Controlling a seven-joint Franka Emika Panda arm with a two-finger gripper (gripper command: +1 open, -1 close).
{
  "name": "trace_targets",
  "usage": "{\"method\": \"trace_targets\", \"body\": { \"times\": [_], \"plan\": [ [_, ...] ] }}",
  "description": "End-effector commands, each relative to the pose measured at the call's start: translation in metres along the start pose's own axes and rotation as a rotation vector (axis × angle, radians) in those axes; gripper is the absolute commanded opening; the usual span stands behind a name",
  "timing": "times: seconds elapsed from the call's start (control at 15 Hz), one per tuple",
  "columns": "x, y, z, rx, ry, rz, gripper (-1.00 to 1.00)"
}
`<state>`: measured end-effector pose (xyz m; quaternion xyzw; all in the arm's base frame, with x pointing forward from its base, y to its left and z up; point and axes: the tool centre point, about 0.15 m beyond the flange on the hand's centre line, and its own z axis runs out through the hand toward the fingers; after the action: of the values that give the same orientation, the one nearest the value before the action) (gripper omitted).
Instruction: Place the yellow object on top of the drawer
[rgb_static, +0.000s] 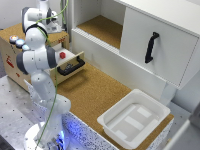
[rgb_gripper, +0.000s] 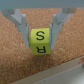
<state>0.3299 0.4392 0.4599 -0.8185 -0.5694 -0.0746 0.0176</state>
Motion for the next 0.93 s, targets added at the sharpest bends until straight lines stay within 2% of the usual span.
{"method": "trace_targets", "body": {
  "times": [0.0, 0.07, 0.13, 0.4, 0.6, 0.87],
  "plan": [
    [0.030, 0.011, 0.025, 0.062, -0.190, -0.085, -1.00],
    [0.030, 0.015, 0.025, 0.067, -0.174, -0.073, -1.00],
    [0.029, 0.016, 0.020, 0.064, -0.148, -0.071, 1.00],
    [0.015, 0.006, -0.032, 0.060, -0.043, -0.117, 1.00],
    [-0.001, 0.007, -0.050, 0.026, -0.039, -0.063, 1.00],
    [-0.041, -0.002, -0.040, 0.010, -0.052, 0.068, 1.00]
  ]
}}
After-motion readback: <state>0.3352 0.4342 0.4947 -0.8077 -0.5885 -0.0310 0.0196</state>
